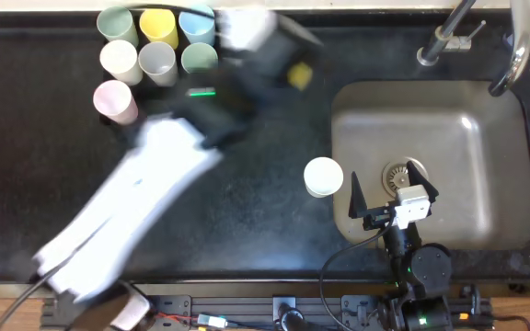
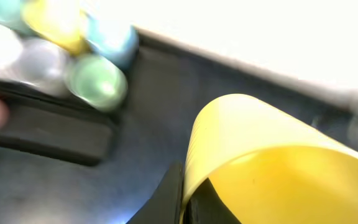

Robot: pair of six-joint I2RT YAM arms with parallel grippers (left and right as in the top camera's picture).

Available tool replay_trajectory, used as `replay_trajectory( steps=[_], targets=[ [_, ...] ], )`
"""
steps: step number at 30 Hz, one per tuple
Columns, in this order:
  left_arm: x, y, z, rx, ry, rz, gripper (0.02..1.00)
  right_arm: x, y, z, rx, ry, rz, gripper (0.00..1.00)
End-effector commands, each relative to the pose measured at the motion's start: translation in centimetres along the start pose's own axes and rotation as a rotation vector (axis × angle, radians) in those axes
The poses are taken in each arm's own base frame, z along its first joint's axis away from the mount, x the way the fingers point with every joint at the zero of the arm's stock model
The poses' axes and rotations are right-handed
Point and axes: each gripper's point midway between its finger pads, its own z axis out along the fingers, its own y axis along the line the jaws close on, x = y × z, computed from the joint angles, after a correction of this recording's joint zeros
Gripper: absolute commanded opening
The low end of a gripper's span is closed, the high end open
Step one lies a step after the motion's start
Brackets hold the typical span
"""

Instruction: Store Cups

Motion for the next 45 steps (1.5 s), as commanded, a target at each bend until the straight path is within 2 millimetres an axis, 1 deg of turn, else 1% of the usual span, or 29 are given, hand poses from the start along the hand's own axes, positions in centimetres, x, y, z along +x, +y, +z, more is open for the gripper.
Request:
replay_trajectory(
  steps=[1,4,6,7,8,10,12,15,17,21,24,29,34,42,45],
  targets=[
    [-3.7,9.3,0.0,-0.137,-0.049,-0.383,0.036,0.3,0.0,0.0,-0.003,0.0,0.0,0.996],
    [-3.0,13.2,1.3,-0.178,0.028,-0.524,0.036,0.3,0.0,0.0,-0.003,0.0,0.0,0.996],
    [-1.6,16.1,2.3,-0.255,0.076,-0.633,0.036,0.3,0.0,0.0,-0.003,0.0,0.0,0.998],
    [-0.5,17.7,2.8,-0.316,0.092,-0.716,0.036,0.3,0.0,0.0,-0.003,0.0,0.0,0.998],
    [0.4,18.8,3.1,-0.365,0.103,-0.776,0.036,0.3,0.0,0.0,-0.003,0.0,0.0,0.998],
    [2.0,20.4,3.8,-0.432,0.119,-0.853,0.036,0.3,0.0,0.0,-0.003,0.0,0.0,0.998],
    [3.3,21.2,4.3,-0.474,0.127,-0.893,0.038,0.3,0.0,0.0,-0.003,0.0,0.0,0.993],
    [4.9,22.0,5.1,-0.527,0.137,-0.952,0.038,0.3,0.0,0.0,-0.003,0.0,0.0,0.998],
    [5.3,22.3,5.6,-0.544,0.135,-0.971,0.036,0.3,0.0,0.0,-0.003,0.0,0.0,0.996],
    [5.2,22.8,6.9,-0.571,0.109,-0.966,0.036,0.3,0.0,0.0,-0.003,0.0,0.0,0.998],
    [5.3,22.6,8.3,-0.567,0.112,-0.967,0.036,0.3,0.0,0.0,-0.003,0.0,0.0,0.998],
    [6.2,22.8,10.9,-0.593,0.135,-0.964,0.036,0.3,0.0,0.0,-0.003,0.0,0.0,0.998],
    [7.0,23.7,12.5,-0.624,0.164,-0.979,0.036,0.3,0.0,0.0,-0.003,0.0,0.0,0.996],
    [7.6,24.8,13.4,-0.664,0.178,-0.987,0.036,0.3,0.0,0.0,-0.003,0.0,0.0,0.998],
    [7.8,24.9,13.7,-0.671,0.184,-0.981,0.036,0.3,0.0,0.0,-0.003,0.0,0.0,0.998]
  ],
)
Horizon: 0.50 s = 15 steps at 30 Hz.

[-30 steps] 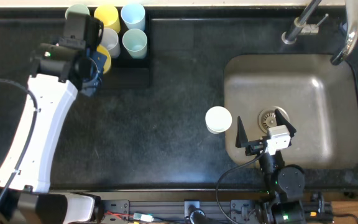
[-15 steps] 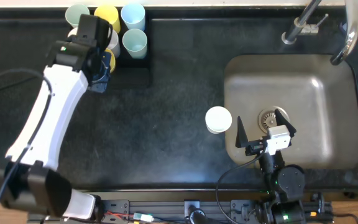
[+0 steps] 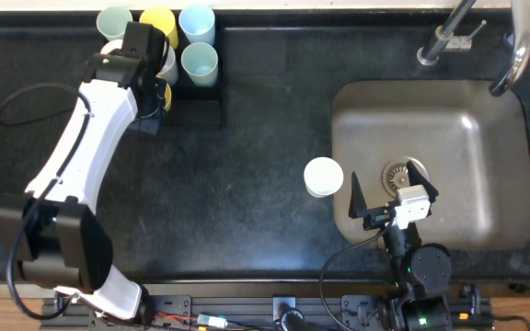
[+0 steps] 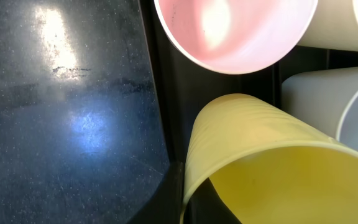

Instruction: Store Cups

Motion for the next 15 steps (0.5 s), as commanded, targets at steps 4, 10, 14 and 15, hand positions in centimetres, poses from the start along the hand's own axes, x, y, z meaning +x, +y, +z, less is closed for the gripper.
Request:
replay_trajectory(
  steps=[4,10,14,15],
  targets=[
    [-0.1,0.3,1.7,-0.04,-0.004,-0.014,0.036,0.3,0.0,0.0,-0.003,0.0,0.0,0.998],
    [-0.3,0.2,2.9,-0.051,-0.006,-0.024,0.036,0.3,0.0,0.0,-0.003,0.0,0.0,0.996],
    [-0.6,0.1,3.0,-0.05,-0.003,-0.033,0.069,0.3,0.0,0.0,-0.003,0.0,0.0,0.998],
    [-0.6,0.2,3.0,-0.052,0.001,-0.033,0.082,0.3,0.0,0.0,-0.003,0.0,0.0,0.998]
  ],
)
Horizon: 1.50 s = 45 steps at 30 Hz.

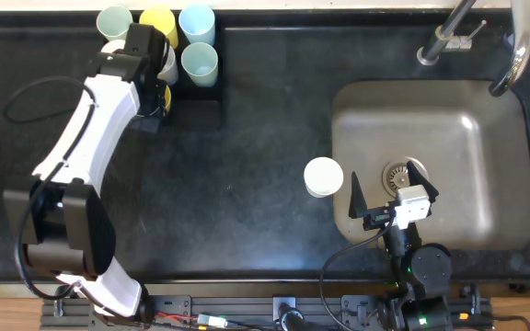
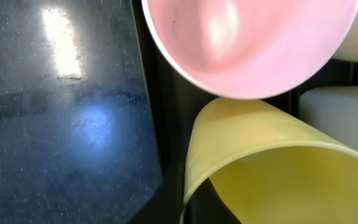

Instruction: Store Cups

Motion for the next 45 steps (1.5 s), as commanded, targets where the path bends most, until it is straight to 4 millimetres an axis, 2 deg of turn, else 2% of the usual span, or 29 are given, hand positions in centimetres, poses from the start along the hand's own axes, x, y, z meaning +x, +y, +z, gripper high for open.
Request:
replay_trajectory(
  steps=[1,5,9,16,19,20,21,22,24,25,29,30,32,34,35,37,39,42,45],
  targets=[
    [-0.2,0.3,0.5,-0.016,0.008,-0.016,0.093,0.3,0.0,0.0,-0.003,0.0,0.0,0.998],
    [-0.2,0.3,0.5,-0.017,0.008,-0.015,0.112,0.3,0.0,0.0,-0.003,0.0,0.0,0.998],
    [-0.2,0.3,0.5,-0.017,0.008,-0.015,0.2,0.3,0.0,0.0,-0.003,0.0,0.0,0.996],
    [-0.2,0.3,0.4,-0.016,0.008,-0.015,0.264,0.3,0.0,0.0,-0.003,0.0,0.0,0.998],
    [-0.4,0.1,-0.2,0.003,0.006,-0.007,0.336,0.3,0.0,0.0,-0.003,0.0,0.0,0.998],
    [-0.5,-0.1,-0.7,0.019,0.003,0.008,0.38,0.3,0.0,0.0,-0.003,0.0,0.0,0.998],
    [-0.8,-0.4,-1.2,0.044,-0.003,0.031,0.489,0.3,0.0,0.0,-0.003,0.0,0.0,0.998],
    [-1.1,-0.9,-2.0,0.078,-0.015,0.061,0.649,0.3,0.0,0.0,-0.003,0.0,0.0,0.998],
    [-2.0,-2.2,-4.2,0.168,-0.05,0.138,0.816,0.3,0.0,0.0,-0.003,0.0,0.0,0.998],
    [-2.5,-2.9,-5.6,0.222,-0.072,0.182,0.996,0.3,0.0,0.0,-0.003,0.0,0.0,0.998],
    [-4.3,-5.9,-12.9,0.484,-0.2,0.422,1.0,0.3,0.0,0.0,-0.003,0.0,0.0,0.996],
    [-4.3,-7.9,-18.4,0.676,-0.31,0.617,1.0,0.3,0.0,0.0,-0.003,0.0,0.0,0.998],
    [-3.1,-9.3,-24.2,0.852,-0.466,0.865,1.0,0.3,0.0,0.0,-0.003,0.0,0.0,0.996],
    [-1.9,-9.2,-29.5,0.968,-0.65,1.071,1.0,0.3,0.0,0.0,-0.003,0.0,0.0,0.998],
    [-1.4,-8.4,-33.1,1.023,-0.792,1.187,1.0,0.3,0.0,0.0,-0.003,0.0,0.0,0.996],
    [-1.7,-7.3,-35.5,1.064,-0.882,1.235,1.0,0.3,0.0,0.0,-0.003,0.0,0.0,0.998],
    [-3.1,-6.2,-36.8,1.094,-0.951,1.218,1.0,0.3,0.0,0.0,-0.003,0.0,0.0,0.996],
    [-5.2,-4.3,-36.9,1.122,-1.019,1.165,1.0,0.3,0.0,0.0,-0.003,0.0,0.0,0.996],
    [-6.4,-1.7,-35.6,1.117,-1.069,1.121,1.0,0.3,0.0,0.0,-0.003,0.0,0.0,0.998]
  ],
)
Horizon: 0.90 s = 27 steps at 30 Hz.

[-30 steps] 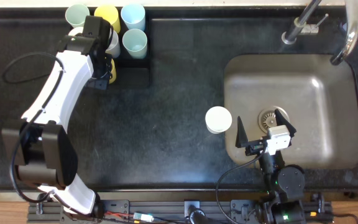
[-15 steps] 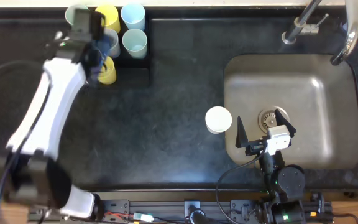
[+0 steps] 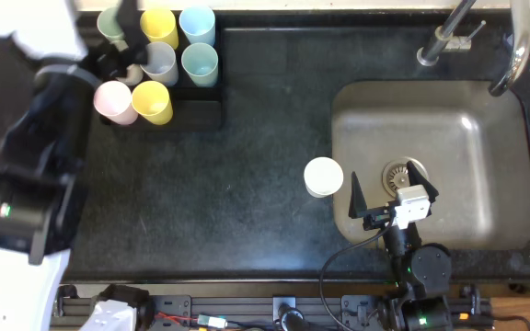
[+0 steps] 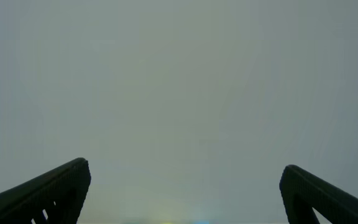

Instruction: Store Cups

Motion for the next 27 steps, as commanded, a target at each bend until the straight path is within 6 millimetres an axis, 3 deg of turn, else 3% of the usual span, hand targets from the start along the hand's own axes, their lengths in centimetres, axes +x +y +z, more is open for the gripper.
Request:
replay_trajectory(
  steps=[1,10,21,27],
  targets=[
    [3.7,2.1,-3.4,-0.02,-0.012,0.138,1.0,0.3,0.0,0.0,-0.003,0.0,0.0,0.998],
    [10.5,0.4,-11.2,0.126,-0.079,0.16,1.0,0.3,0.0,0.0,-0.003,0.0,0.0,0.998],
    [19.0,-0.2,-14.4,0.18,-0.2,0.167,1.0,0.3,0.0,0.0,-0.003,0.0,0.0,0.996],
    [24.0,-0.2,-14.5,0.184,-0.168,0.164,1.0,0.3,0.0,0.0,-0.003,0.0,0.0,0.998]
  ],
)
